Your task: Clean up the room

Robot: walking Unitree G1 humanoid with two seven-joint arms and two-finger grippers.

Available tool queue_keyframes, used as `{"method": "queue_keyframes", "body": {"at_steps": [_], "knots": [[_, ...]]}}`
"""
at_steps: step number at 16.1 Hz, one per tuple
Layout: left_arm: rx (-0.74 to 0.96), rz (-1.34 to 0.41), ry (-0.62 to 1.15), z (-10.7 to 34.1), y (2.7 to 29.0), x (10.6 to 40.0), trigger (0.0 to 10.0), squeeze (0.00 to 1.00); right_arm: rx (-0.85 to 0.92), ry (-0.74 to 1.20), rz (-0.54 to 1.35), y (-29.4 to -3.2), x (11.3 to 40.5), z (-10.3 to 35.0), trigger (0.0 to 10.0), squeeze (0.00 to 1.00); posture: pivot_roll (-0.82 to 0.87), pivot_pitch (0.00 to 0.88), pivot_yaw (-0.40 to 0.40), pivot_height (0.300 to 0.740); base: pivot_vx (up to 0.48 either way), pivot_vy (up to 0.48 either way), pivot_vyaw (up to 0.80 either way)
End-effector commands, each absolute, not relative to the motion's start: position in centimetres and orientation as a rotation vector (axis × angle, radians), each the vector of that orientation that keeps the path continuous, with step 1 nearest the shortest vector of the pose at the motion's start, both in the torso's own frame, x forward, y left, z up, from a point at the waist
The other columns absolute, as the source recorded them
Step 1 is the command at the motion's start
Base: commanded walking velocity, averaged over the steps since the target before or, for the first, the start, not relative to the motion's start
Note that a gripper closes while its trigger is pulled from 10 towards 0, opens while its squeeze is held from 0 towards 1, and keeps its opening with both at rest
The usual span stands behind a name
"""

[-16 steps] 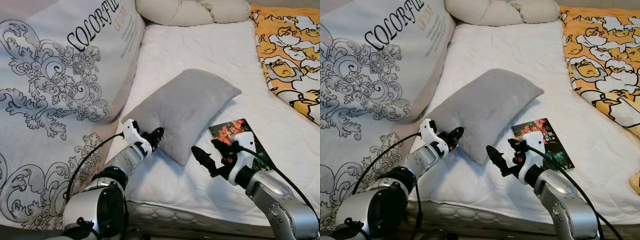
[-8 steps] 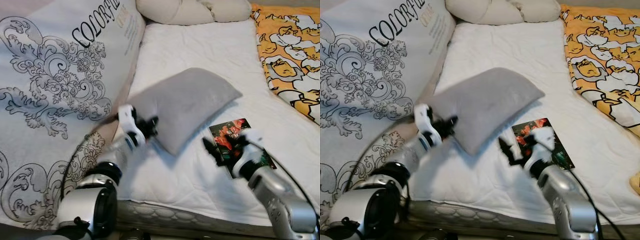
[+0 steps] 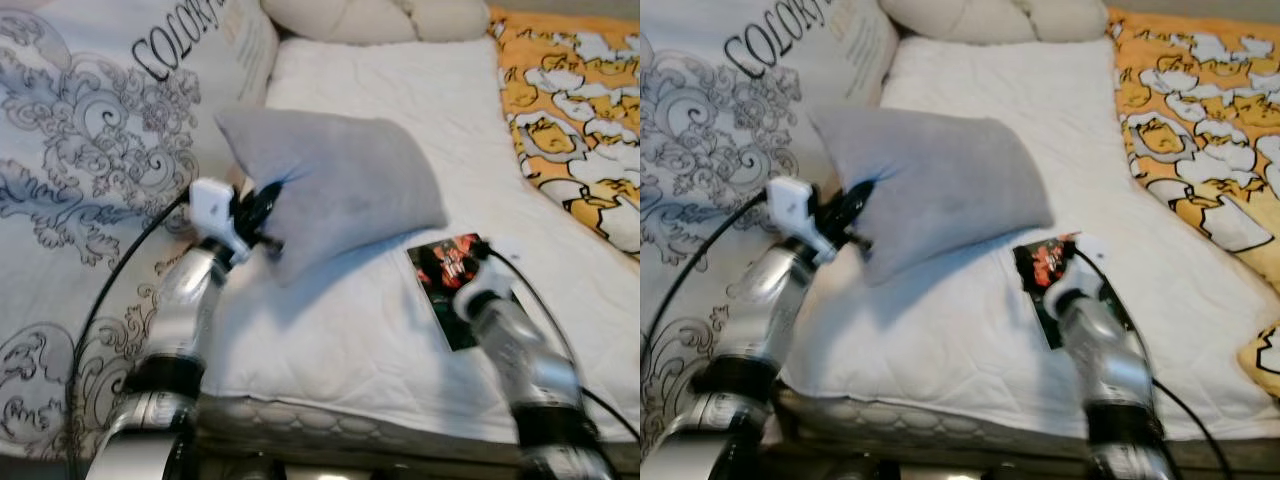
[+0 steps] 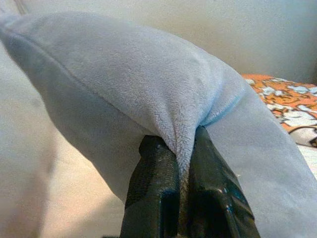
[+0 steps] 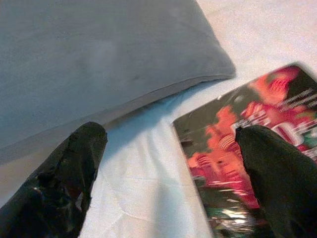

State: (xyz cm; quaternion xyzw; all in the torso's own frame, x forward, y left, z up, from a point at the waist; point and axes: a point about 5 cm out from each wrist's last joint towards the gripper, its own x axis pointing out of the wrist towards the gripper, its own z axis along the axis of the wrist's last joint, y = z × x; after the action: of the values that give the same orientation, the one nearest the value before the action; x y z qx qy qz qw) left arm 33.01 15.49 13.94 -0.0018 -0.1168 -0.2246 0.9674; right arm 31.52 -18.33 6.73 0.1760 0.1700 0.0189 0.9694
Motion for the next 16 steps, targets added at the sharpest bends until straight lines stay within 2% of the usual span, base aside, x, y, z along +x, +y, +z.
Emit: {"method": "queue_keyframes", "body": {"at_steps": [1, 3, 5, 9, 13, 16], "knots": [[0.05, -0.451, -0.329, 15.7, 15.7, 32.8, 0.0, 0.0, 0.379, 0.364, -0.006, -18.5, 31.5, 5.9, 10.0, 0.0, 0.02, 0.022, -0.012, 0.74, 0.0, 0.0, 0.0], [0.136, -0.452, -0.406, 16.5, 15.9, 31.2, 0.0, 0.0, 0.444, 0.403, -0.019, -16.9, 32.8, 5.0, 10.0, 0.0, 0.06, 0.025, -0.039, 0.74, 0.0, 0.0, 0.0], [0.219, -0.456, -0.439, 16.5, 16.2, 29.7, 0.0, 0.0, 0.472, 0.415, 0.046, -14.6, 33.7, 5.0, 10.0, 0.0, 0.08, 0.031, -0.051, 0.74, 0.0, 0.0, 0.0], [0.287, -0.458, -0.332, 12.8, 16.9, 25.9, 0.0, 0.0, 0.439, 0.453, 0.191, -10.1, 34.5, 5.4, 10.0, 0.0, 0.1, 0.049, -0.061, 0.74, 0.0, 0.0, 0.0], [0.352, -0.467, -0.236, 9.9, 16.5, 23.8, 0.0, 0.0, 0.387, 0.503, 0.26, -7.8, 34.2, 5.0, 10.0, 0.0, 0.11, 0.062, -0.075, 0.74, 0.0, 0.0, 0.0], [0.398, -0.499, -0.255, 9.6, 15.7, 22.5, 0.0, 0.0, 0.374, 0.519, 0.281, -6.6, 34.0, 5.0, 10.0, 0.0, 0.11, 0.075, -0.077, 0.74, 0.0, 0.0, 0.0]]}}
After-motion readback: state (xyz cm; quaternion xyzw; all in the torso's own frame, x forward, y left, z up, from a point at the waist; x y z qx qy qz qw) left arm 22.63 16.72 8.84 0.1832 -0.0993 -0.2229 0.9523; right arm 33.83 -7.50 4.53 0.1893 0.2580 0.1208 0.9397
